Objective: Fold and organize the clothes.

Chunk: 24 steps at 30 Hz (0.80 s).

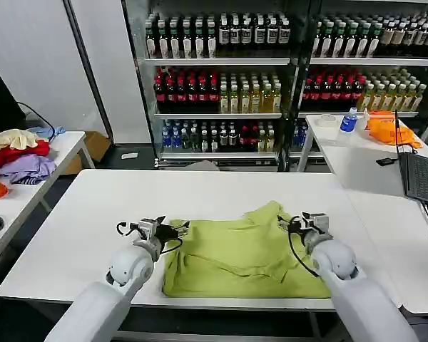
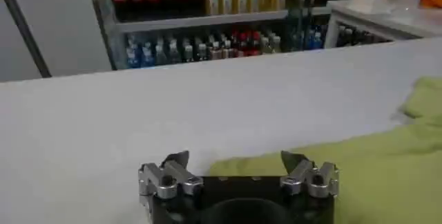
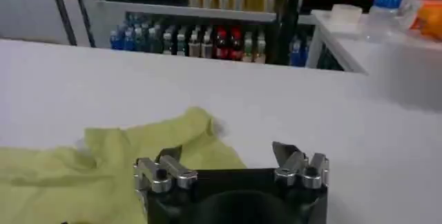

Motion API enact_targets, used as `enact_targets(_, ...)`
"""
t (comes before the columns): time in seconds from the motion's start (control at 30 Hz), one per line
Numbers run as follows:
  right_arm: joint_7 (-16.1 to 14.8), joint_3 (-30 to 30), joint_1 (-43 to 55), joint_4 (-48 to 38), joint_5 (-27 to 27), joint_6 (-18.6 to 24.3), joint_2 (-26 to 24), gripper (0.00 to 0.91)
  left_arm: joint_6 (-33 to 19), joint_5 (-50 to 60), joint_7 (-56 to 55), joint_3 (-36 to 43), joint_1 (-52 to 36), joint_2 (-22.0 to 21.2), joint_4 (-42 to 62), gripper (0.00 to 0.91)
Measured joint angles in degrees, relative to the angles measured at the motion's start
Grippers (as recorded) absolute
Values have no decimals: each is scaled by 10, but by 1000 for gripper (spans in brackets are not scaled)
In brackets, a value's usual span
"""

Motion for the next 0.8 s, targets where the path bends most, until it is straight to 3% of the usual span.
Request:
enact_targets(0.13, -2, -16, 33, -42, 8, 0, 18, 907, 0, -2, -1, 2, -7, 0, 12, 907)
enact_targets(0.2, -2, -22, 47, -60, 12, 0, 26, 907, 1, -2, -1, 2, -9, 0, 16, 615)
enact_targets(0.23, -2, -25, 55, -70, 15, 0, 30, 907, 1, -2, -1, 3, -10, 0, 18, 353)
enact_targets(0.27, -2, -28, 60, -79, 16, 0, 34, 907, 1, -2, -1, 4, -10, 0, 20, 232)
enact_targets(0.3, -2, -30, 65, -86, 18, 0, 37, 836, 1, -2, -1, 4, -10, 0, 22, 101)
enact_targets(0.33, -2, -33, 69, -93, 18, 1, 39, 715, 1, -2, -1, 5, -10, 0, 23, 60)
enact_targets(0.37, -2, -34, 72, -99, 19, 1, 41, 363, 1, -2, -1, 5, -11, 0, 24, 20)
enact_targets(0.43, -2, -37, 78, -108, 20, 1, 44, 111, 1, -2, 0, 6, -10, 0, 26, 20)
enact_targets(0.5, -2, -38, 81, -114, 21, 3, 47, 0, 0, -3, 1, 6, -9, 0, 27, 20)
enact_targets(0.8, -3, -39, 86, -126, 25, 5, 51, 0, -2, -6, 9, 7, -3, 0, 30, 20)
